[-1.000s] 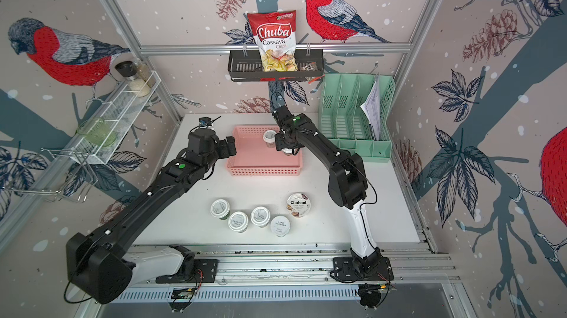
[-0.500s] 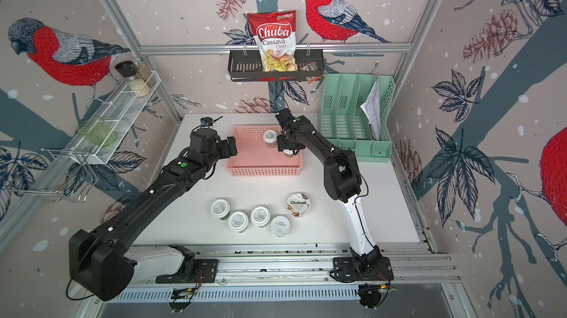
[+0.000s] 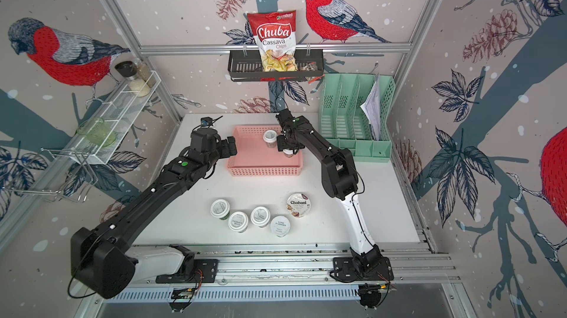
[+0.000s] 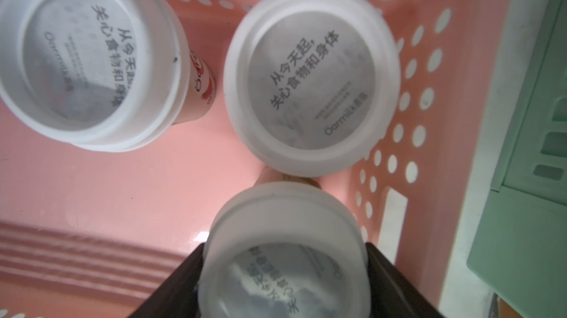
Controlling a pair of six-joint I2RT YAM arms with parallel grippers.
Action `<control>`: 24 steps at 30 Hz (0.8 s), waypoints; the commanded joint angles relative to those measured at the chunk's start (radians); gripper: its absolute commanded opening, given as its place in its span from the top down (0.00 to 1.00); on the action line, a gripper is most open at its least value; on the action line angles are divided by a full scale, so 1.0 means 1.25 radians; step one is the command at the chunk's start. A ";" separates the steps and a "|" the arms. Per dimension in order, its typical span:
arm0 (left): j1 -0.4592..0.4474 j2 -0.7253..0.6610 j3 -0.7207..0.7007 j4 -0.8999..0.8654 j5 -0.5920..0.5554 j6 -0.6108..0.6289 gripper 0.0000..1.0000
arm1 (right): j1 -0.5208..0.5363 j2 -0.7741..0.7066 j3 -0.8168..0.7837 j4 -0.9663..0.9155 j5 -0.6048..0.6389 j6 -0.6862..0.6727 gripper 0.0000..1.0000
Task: Put the yogurt in the basket
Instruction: Place the yogurt in the basket.
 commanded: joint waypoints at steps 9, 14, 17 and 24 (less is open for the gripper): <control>0.009 0.001 0.007 -0.003 0.008 0.003 0.04 | -0.002 0.008 0.033 -0.035 0.019 -0.015 0.17; 0.011 -0.003 0.005 -0.004 0.006 0.002 0.04 | -0.001 0.008 0.049 -0.046 0.029 -0.015 0.15; 0.010 -0.005 0.006 -0.003 0.005 0.002 0.04 | 0.001 0.004 0.072 -0.059 0.035 -0.016 0.12; 0.011 -0.006 0.007 -0.005 -0.004 0.002 0.04 | 0.007 -0.033 0.125 -0.079 0.047 -0.015 0.07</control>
